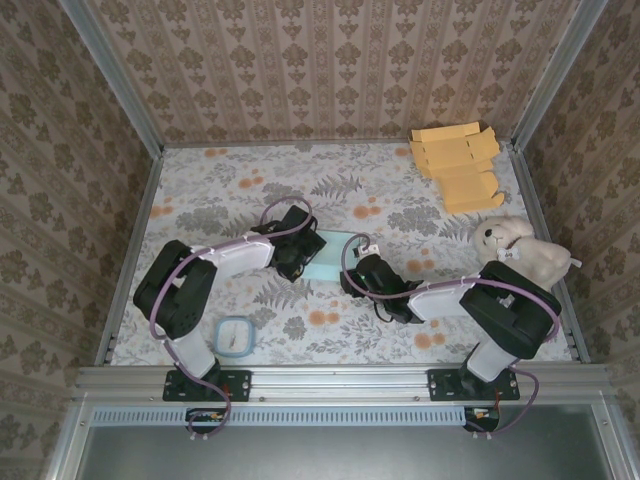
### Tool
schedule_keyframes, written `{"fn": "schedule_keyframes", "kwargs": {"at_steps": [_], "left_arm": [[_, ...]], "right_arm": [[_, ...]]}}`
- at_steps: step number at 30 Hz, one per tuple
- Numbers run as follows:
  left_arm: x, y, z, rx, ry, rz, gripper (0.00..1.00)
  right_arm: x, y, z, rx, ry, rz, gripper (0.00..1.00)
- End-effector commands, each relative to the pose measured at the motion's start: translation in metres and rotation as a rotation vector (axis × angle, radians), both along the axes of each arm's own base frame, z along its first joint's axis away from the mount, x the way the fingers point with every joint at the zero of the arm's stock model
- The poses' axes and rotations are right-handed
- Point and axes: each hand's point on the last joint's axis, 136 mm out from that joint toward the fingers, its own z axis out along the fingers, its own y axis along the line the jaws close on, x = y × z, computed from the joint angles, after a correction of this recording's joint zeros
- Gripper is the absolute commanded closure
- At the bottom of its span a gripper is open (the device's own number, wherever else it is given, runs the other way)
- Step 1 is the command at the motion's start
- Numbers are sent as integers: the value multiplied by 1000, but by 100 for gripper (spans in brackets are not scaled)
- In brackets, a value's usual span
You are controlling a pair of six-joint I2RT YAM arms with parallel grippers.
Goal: Fold the paper box
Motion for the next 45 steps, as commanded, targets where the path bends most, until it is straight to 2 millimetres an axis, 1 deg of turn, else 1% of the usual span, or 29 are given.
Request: {"fn": "schedule_keyframes", "kwargs": {"at_steps": [1,6,11,17,23,25,30,39,40,43,45], "left_arm": [[-87,35,-74,155,365,-75,15],[-87,39,-75,160,366,-68,15],[-87,42,-74,167,363,-61,15],[-86,43,-73,170,362,-59,15],[-87,44,-74,174,366,-59,15],[-87,44,-74,175,365,-59,15],[-87,45,-73,178,364,-59,15],[-87,45,-74,179,368,-62,15],[-86,45,-74,178,366,-63,17],[-86,44,-74,177,365,-63,17],[-86,45,-74,178,367,-63,17]], "right_arm": [[-8,4,-16,-63,0,76,53],[-13,6,-11,-46,7,94,51],[-21,13,6,-20,11,124,50],[-26,6,14,-10,24,103,50],[-24,-6,20,-21,21,46,54],[-22,-11,19,-36,21,26,56],[-20,-20,7,-58,47,-4,57],[-24,-19,-6,-56,89,-2,59],[-24,-19,-8,-57,93,-1,59],[-24,-20,-13,-62,87,4,64],[-22,-21,-13,-73,64,9,64]]}}
